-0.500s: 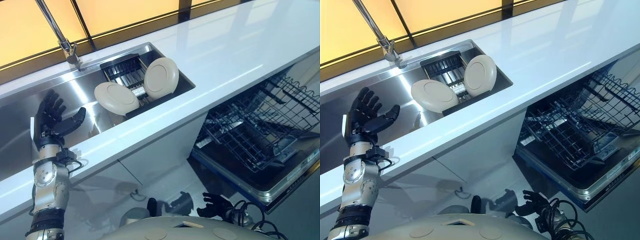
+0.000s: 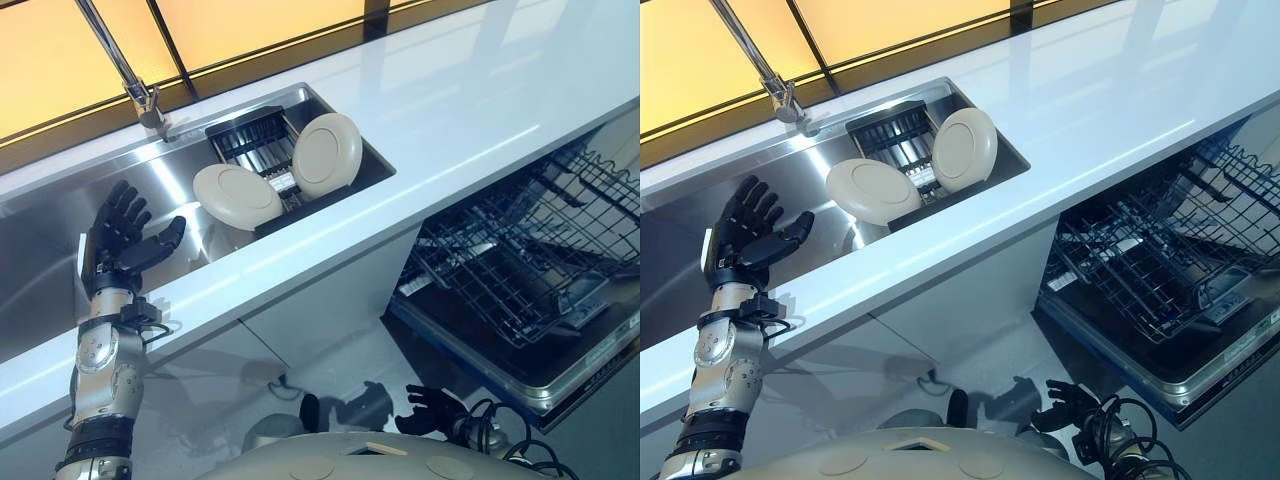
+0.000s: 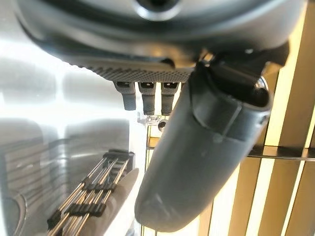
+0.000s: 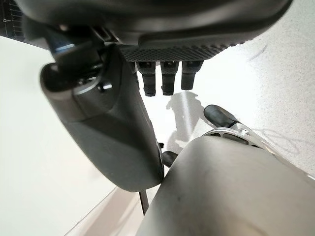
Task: Pick up plates and place into dishwasher.
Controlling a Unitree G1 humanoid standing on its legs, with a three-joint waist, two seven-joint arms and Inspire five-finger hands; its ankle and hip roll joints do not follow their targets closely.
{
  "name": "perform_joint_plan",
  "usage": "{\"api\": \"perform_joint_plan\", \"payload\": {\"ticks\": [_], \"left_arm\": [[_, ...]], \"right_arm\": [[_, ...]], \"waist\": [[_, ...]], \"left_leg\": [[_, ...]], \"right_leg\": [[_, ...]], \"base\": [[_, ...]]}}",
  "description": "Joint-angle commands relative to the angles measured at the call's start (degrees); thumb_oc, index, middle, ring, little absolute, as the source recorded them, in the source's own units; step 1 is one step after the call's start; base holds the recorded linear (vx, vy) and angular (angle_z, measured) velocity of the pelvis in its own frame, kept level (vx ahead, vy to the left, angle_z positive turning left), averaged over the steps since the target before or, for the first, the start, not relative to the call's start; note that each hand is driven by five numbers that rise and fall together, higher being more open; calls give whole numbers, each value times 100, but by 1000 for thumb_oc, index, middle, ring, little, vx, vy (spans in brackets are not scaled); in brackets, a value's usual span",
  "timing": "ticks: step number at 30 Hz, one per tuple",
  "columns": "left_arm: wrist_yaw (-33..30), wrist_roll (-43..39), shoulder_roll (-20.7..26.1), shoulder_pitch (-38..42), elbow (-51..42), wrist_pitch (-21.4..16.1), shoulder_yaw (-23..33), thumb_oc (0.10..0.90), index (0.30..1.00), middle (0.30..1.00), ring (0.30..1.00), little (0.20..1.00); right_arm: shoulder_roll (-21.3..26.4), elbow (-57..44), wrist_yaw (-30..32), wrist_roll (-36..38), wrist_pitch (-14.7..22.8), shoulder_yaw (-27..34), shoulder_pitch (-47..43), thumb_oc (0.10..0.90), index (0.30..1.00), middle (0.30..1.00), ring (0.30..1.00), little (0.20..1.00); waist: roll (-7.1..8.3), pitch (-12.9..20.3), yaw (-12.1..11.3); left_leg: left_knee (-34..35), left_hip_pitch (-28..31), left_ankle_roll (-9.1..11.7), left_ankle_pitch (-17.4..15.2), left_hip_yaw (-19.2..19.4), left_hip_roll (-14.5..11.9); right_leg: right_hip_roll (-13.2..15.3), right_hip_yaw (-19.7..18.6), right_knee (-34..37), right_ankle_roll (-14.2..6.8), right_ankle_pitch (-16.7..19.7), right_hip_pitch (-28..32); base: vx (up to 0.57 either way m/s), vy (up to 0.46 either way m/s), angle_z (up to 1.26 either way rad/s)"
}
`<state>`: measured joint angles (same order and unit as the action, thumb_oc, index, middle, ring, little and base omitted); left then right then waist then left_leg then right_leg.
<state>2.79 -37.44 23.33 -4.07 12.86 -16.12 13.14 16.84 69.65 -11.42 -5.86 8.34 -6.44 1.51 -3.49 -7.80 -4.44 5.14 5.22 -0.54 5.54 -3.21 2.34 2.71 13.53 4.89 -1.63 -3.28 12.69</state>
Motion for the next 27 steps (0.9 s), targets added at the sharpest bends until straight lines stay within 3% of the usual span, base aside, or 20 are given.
{"api": "perform_joint_plan", "payload": {"ticks": [1, 9, 15, 22, 25, 27], "left_arm": [[202, -170, -173, 214, -79, -103, -183, 800, 900, 900, 900, 900], [-130, 425, -33, 275, -141, -70, -194, 800, 900, 900, 900, 900], [-797, 1711, 366, 362, -312, -76, -145, 800, 900, 900, 900, 900], [-1778, 4114, 1433, 640, -561, 123, 0, 800, 900, 900, 900, 900], [-1794, 4507, 1771, 763, -575, 295, -22, 800, 900, 900, 900, 900], [-1688, 5140, 2348, 1055, -531, 559, -90, 800, 900, 900, 900, 900]], "right_arm": [[157, 103, -31, -104, 156, 86, -146, 800, 900, 900, 900, 900], [162, 110, -6, -106, 191, 70, -136, 800, 900, 900, 900, 900], [166, 109, 12, -99, 198, 20, -117, 800, 900, 900, 900, 900], [220, 86, 20, -141, 295, -99, -23, 800, 900, 900, 900, 900], [232, 17, 30, -148, 280, -159, 14, 800, 900, 900, 900, 900], [257, -47, 31, -143, 278, -238, 40, 800, 900, 900, 900, 900]], "waist": [[-13, -34, -40], [-22, -16, -10], [-28, -2, 28], [-38, 26, 119], [-44, 31, 160], [-75, 44, 232]], "left_leg": [[-120, 176, -47, -832, 154, 366], [-122, 185, -37, -842, 180, 368], [-114, 194, -42, -849, 228, 360], [-78, 193, -48, -845, 312, 350], [-71, 194, -50, -844, 342, 343], [-56, 202, -56, -849, 388, 338]], "right_leg": [[-144, 15, -1078, -167, -530, -663], [-143, 12, -1060, -164, -543, -645], [-151, -16, -1046, -172, -545, -642], [-170, -71, -1017, -196, -529, -666], [-177, -92, -1018, -206, -524, -679], [-196, -131, -1016, -224, -513, -694]], "base": [[-9, -2, 5], [-4, 0, 2], [0, 0, 0], [-3, 6, -2], [-3, 4, -1], [0, 0, 0]]}}
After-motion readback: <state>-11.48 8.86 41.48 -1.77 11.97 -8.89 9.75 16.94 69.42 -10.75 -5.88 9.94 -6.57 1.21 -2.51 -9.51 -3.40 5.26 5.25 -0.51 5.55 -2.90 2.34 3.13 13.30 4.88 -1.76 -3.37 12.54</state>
